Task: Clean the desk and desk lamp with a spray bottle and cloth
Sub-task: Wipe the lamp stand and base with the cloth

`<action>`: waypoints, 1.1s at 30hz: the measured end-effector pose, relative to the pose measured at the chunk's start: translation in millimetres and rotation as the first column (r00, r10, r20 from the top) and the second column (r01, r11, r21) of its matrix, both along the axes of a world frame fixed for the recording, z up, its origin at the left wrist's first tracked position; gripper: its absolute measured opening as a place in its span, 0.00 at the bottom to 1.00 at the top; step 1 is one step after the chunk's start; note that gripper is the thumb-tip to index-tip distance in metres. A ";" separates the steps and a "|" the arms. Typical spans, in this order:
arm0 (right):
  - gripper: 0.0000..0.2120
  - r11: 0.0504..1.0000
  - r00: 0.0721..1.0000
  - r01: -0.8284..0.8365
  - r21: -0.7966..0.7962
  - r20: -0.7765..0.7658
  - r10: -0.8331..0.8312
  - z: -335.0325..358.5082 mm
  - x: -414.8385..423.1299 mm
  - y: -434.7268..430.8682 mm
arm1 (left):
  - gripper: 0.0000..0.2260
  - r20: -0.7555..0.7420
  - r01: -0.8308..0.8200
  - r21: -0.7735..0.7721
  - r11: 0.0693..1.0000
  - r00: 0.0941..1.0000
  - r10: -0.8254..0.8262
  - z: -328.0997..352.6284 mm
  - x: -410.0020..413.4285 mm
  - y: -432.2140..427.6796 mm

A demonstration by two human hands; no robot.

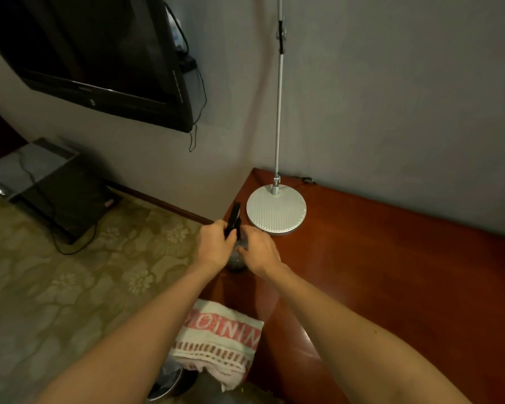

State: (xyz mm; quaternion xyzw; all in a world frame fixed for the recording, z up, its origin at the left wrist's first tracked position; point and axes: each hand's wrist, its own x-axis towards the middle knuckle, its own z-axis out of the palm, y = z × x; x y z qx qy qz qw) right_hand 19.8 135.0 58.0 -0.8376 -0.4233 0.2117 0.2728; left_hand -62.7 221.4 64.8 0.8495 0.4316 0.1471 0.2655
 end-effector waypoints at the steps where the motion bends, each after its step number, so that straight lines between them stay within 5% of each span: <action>1: 0.11 1.000 0.999 0.023 0.014 -0.031 -0.023 1.8 3.5 -2.2 | 0.08 0.003 0.002 -0.002 1.000 1.000 -0.002 1.8 3.7 -3.0; 6: 0.17 0.991 0.989 0.123 0.049 -0.083 -0.119 16.7 27.7 -29.1 | 0.09 0.056 0.073 0.025 0.997 0.996 -0.074 16.8 34.0 -23.6; 13: 0.17 0.948 0.948 0.317 -0.021 0.031 -0.316 36.5 82.4 -105.3 | 0.10 0.081 0.303 0.014 0.953 0.950 -0.303 34.4 106.6 -90.9; 22: 0.21 0.805 0.812 0.583 -0.111 0.061 -0.580 36.6 128.3 -235.2 | 0.08 0.085 0.590 -0.006 0.808 0.805 -0.587 28.2 180.0 -208.7; 33: 0.21 0.632 0.647 0.758 -0.164 0.065 -0.759 22.4 127.5 -317.3 | 0.08 0.063 0.742 -0.060 0.668 0.671 -0.739 15.5 199.5 -290.8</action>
